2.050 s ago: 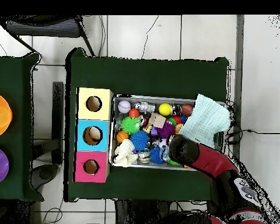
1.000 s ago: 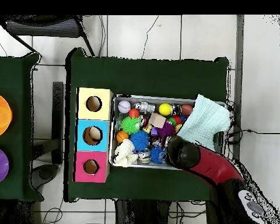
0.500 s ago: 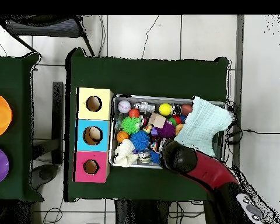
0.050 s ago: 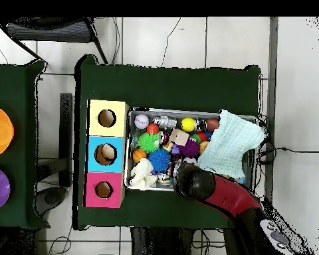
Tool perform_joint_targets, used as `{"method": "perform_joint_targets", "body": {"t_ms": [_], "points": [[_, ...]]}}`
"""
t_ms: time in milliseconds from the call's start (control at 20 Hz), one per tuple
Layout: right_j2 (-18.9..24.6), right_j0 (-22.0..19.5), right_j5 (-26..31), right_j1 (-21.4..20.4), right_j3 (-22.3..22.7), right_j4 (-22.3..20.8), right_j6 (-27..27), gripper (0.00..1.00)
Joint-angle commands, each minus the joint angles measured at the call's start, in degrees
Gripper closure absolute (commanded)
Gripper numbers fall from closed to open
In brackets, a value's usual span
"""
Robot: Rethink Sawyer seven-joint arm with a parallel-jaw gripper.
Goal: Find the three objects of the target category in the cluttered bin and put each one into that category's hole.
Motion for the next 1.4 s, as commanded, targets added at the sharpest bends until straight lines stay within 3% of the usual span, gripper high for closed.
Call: {"method": "perform_joint_targets", "body": {"t_ms": [50,550,1200,1250,1400], "points": [[2.6,0.0,-3.5,1.1,3.3,0.8,10.2,0.00],[2.3,0.2,-5.1,2.9,2.0,1.3,10.8,0.00],[3.5,-1.8,-17.3,5.0,1.8,-1.6,10.4,0.00],[3.6,-1.8,-17.9,5.0,2.1,-1.6,10.0,1.00],[2.5,-0.8,-18.3,4.8,2.2,-1.2,10.5,1.00]]}}
